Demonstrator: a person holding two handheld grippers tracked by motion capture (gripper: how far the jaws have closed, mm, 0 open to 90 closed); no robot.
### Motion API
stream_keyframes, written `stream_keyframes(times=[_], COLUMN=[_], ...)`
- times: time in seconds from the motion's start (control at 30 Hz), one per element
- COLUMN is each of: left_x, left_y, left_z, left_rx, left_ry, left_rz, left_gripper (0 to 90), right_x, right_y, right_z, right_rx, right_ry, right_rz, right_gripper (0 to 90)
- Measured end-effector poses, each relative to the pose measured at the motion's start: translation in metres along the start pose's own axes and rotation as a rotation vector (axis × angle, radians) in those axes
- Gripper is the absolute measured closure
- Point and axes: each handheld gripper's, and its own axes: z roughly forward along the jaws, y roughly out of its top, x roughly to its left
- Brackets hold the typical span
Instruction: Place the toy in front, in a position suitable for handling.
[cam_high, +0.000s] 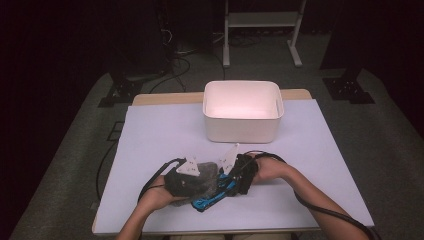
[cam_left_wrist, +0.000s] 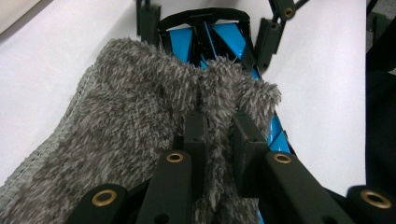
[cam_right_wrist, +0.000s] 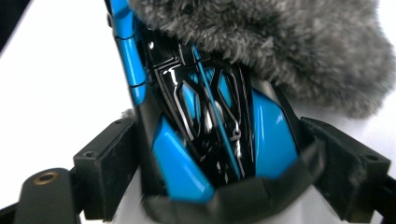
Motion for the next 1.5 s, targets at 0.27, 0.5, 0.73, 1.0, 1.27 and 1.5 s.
stream_keyframes(times=[0.27, 0.5, 0.73, 1.0, 1.27, 1.5], left_x=[0.000, 0.000, 0.002, 0.007, 0.008, 0.006], left_y=[0.001, 0.007, 0.023, 0.035, 0.027, 0.025], left_z=[-0.002, -0.003, -0.004, -0.006, 0.014, 0.022], left_rx=[-0.008, -0.012, -0.022, -0.014, 0.058, 0.045], left_ry=[0.002, 0.010, 0.017, 0.047, 0.013, -0.015], left_rz=[-0.002, 0.010, 0.035, 0.046, 0.042, 0.034], left_gripper=[78.6, 78.6, 78.6, 78.5, 78.6, 78.6], right_x=[0.003, 0.018, 0.033, 0.050, 0.055, 0.050], right_y=[-0.004, -0.010, -0.031, -0.040, -0.045, -0.046], right_z=[-0.001, -0.002, -0.014, -0.018, -0.022, -0.029], right_rx=[-0.035, -0.075, -0.169, -0.176, -0.156, -0.154], right_ry=[0.007, -0.061, -0.110, -0.203, -0.202, -0.133], right_rz=[0.011, 0.103, 0.258, 0.337, 0.388, 0.452], right_gripper=[18.9, 19.4, 22.6, 23.5, 22.9, 18.9])
